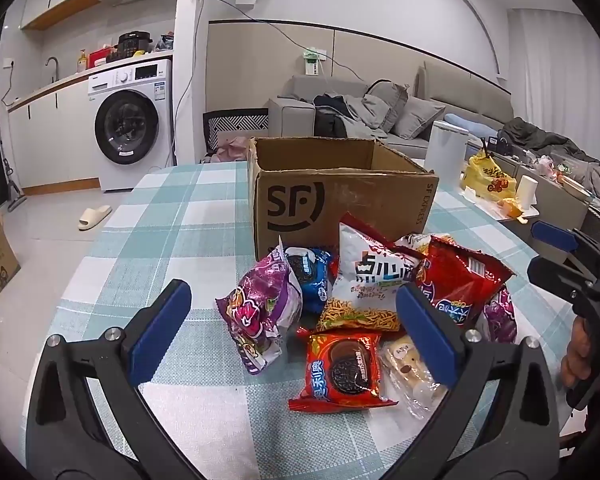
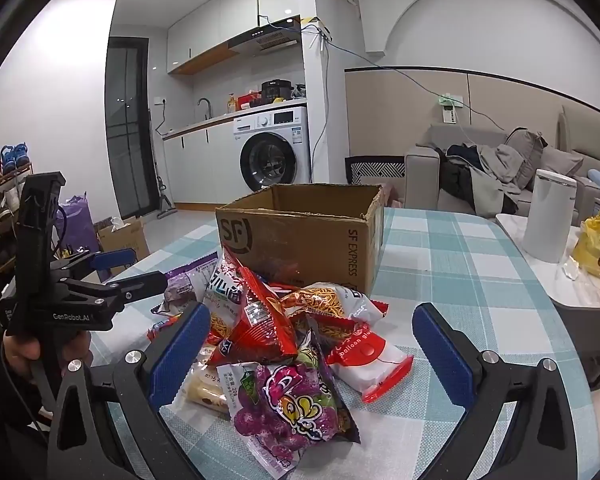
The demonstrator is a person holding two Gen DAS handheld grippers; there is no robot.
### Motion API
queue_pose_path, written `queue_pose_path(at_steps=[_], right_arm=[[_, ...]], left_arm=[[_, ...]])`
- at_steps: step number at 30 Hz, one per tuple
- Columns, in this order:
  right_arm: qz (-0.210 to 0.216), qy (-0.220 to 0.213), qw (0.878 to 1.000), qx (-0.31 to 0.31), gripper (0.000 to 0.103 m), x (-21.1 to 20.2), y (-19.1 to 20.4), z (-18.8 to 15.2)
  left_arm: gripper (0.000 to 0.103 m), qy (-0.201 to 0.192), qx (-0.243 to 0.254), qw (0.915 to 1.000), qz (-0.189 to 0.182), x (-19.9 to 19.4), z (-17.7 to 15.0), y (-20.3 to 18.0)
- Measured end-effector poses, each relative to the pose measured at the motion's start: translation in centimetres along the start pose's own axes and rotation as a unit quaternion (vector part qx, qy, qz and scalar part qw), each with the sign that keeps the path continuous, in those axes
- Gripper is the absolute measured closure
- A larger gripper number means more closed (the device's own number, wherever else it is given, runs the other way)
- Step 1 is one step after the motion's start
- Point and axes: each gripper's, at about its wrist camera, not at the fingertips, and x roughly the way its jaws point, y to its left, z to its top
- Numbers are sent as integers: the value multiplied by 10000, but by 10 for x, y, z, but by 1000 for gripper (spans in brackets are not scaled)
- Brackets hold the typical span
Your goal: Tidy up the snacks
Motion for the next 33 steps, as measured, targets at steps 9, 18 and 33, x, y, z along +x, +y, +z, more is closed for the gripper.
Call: queue_pose_path(at_steps=[9,18,33], right_arm=[[22,16,10000,-8,0,2,3,-2],[124,69,9999,-15,0,6,4,-2],[135,96,9999,-25,0,9,2,-2]], left_arm=[[1,-1,-37,10000,11,-1,1,3],[1,-7,-40,10000,16,0,1,3],[1,-5,-35,10000,23,-1,0,3]])
